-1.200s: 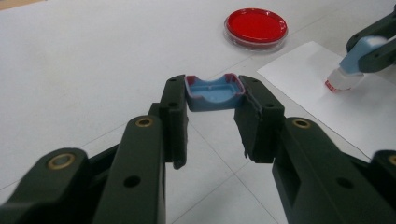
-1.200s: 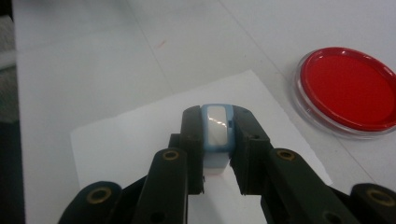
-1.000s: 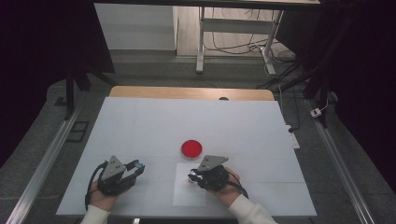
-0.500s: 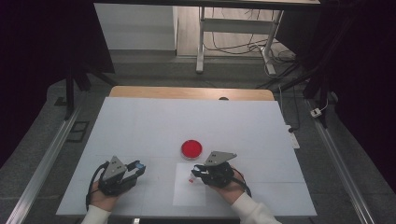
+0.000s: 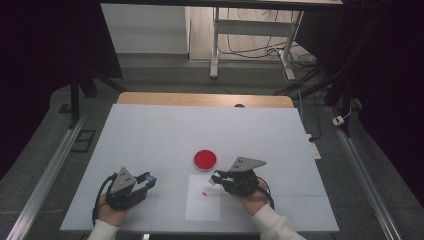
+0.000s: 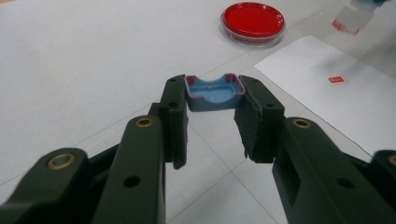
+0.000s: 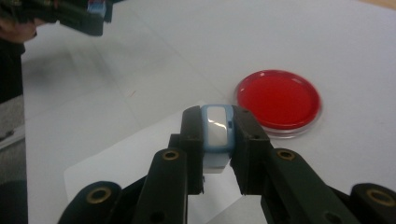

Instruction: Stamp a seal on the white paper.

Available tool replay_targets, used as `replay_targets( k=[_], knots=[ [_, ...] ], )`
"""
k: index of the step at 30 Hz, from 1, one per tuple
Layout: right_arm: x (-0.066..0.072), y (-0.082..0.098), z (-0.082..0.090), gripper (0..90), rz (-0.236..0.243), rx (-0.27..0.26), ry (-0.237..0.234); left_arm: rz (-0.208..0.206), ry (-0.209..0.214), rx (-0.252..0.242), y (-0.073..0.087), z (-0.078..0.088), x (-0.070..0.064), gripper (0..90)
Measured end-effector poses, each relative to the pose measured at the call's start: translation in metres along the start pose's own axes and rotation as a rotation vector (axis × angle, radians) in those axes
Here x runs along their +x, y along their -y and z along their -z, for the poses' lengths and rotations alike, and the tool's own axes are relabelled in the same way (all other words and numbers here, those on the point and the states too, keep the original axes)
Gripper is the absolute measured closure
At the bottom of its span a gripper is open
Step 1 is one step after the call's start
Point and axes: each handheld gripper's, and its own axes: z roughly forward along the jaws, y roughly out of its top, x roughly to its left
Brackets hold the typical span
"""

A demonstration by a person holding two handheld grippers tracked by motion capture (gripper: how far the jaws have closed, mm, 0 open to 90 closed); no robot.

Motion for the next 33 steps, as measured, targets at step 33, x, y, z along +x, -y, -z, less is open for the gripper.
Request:
replay_targets(
  k=[33],
  knots=[
    [-0.03, 0.003, 0.039, 75.2, -0.092, -0.148, 0.047, 0.002, -0.001, 0.008, 0.0, -0.004, 0.001, 65.1]
  ],
)
